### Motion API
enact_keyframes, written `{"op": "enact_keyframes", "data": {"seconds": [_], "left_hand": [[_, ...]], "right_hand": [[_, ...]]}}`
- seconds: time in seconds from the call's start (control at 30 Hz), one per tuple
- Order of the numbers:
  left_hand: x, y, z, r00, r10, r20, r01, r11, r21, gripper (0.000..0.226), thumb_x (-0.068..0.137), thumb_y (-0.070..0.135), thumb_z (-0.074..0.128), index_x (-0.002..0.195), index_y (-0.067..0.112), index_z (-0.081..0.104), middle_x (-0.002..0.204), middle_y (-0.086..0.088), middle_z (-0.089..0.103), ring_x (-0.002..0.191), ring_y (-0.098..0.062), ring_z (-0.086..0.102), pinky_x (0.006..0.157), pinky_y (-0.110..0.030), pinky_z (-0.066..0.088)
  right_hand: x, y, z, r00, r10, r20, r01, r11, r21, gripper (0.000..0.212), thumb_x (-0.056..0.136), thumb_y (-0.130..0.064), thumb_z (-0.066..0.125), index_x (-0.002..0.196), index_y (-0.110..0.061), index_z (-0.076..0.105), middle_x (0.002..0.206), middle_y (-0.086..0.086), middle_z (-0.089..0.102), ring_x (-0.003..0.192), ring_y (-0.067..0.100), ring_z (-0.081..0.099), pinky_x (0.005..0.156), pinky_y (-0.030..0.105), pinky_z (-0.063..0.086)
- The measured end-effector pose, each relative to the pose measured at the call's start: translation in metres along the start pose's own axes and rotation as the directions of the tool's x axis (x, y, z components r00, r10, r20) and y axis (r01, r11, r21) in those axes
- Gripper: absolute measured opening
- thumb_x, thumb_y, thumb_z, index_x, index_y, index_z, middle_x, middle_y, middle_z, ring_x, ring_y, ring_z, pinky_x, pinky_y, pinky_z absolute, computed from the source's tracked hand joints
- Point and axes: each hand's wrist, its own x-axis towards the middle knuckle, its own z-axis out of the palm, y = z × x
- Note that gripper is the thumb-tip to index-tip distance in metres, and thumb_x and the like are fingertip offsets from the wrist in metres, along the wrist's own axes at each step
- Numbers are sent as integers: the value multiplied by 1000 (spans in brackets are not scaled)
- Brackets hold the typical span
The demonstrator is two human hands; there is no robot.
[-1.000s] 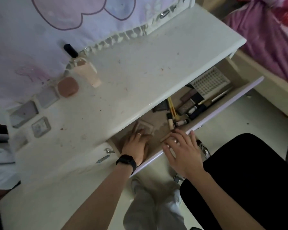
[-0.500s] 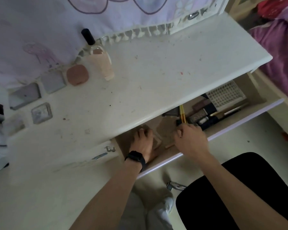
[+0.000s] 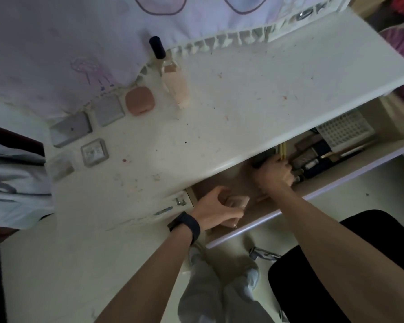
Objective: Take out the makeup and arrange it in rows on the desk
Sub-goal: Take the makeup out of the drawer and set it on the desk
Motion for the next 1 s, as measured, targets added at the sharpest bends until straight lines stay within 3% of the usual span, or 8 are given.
{"op": "enact_keyframes", "data": {"seconds": [0.17, 0.3, 0.4, 0.5, 0.7, 0.83, 0.93, 1.0], "left_hand": [[-17, -2, -20, 986, -69, 152, 108, 959, -264, 38, 88, 16, 68, 124, 24, 60, 93, -6, 64, 71, -17, 58, 60, -30, 45], [-31, 3, -35, 957, -140, 256, 255, 825, -505, 41, 76, 29, 67, 114, 18, 60, 104, -14, 55, 81, -22, 55, 70, -31, 42], [-38, 11, -46, 948, -62, 312, 259, 719, -645, 64, 64, 36, 68, 122, 13, 56, 112, -20, 58, 88, -27, 52, 71, -32, 38], [-46, 21, -62, 960, 15, 279, 192, 691, -697, 57, 74, 39, 62, 125, 14, 58, 112, -23, 65, 92, -30, 56, 75, -33, 40], [-52, 21, -107, 983, 66, 172, 77, 704, -706, 80, 64, 40, 83, 132, 9, 56, 124, -20, 64, 115, -35, 61, 108, -47, 42], [-70, 23, -143, 984, 84, -157, -134, 928, -346, 45, 86, 34, 71, 127, 22, 58, 104, -9, 72, 90, -24, 68, 87, -39, 56], [-77, 15, -172, 895, 199, -400, -209, 978, 19, 42, 83, 33, 76, 120, 32, 57, 106, 9, 68, 91, -11, 68, 77, -27, 56], [-79, 8, -190, 859, 208, -468, -237, 971, -4, 36, 87, 31, 73, 119, 26, 58, 97, 12, 70, 86, -13, 68, 71, -25, 55]], "right_hand": [[-24, 22, -11, 988, -72, 137, 82, 994, -70, 111, 73, -84, 55, 146, -4, 31, 137, 22, 50, 125, 41, 51, 100, 48, 47], [-44, 35, -36, 955, -165, 248, 190, 979, -79, 73, 84, -75, 48, 107, -8, 65, 103, 13, 66, 93, 30, 63, 74, 35, 49], [-62, 53, -57, 890, -300, 344, 229, 946, 232, 55, 84, -70, 49, 74, -17, 59, 74, 1, 62, 68, 19, 56, 64, 32, 40], [-80, 57, -65, 788, -356, 502, -142, 689, 711, 43, 81, -51, 54, 82, -9, 59, 67, 5, 60, 64, 22, 49, 67, 35, 41], [-98, 32, -52, 614, -567, 548, -472, 292, 832, 70, 52, -51, 75, 99, 0, 74, 90, 29, 64, 70, 28, 55, 68, 37, 46], [-112, -7, -48, 717, -563, 411, -388, 168, 906, 45, 93, -28, 39, 102, 1, 72, 88, 24, 69, 70, 26, 65, 63, 32, 52], [-117, -43, -40, 868, -440, 229, -81, 330, 941, 34, 103, -9, 35, 101, 3, 67, 71, 13, 70, 60, 16, 65, 53, 23, 53], [-119, -66, -34, 884, -443, 146, 65, 426, 902, 31, 105, -8, 36, 107, 0, 66, 72, 9, 71, 63, 14, 66, 56, 22, 55]]}}
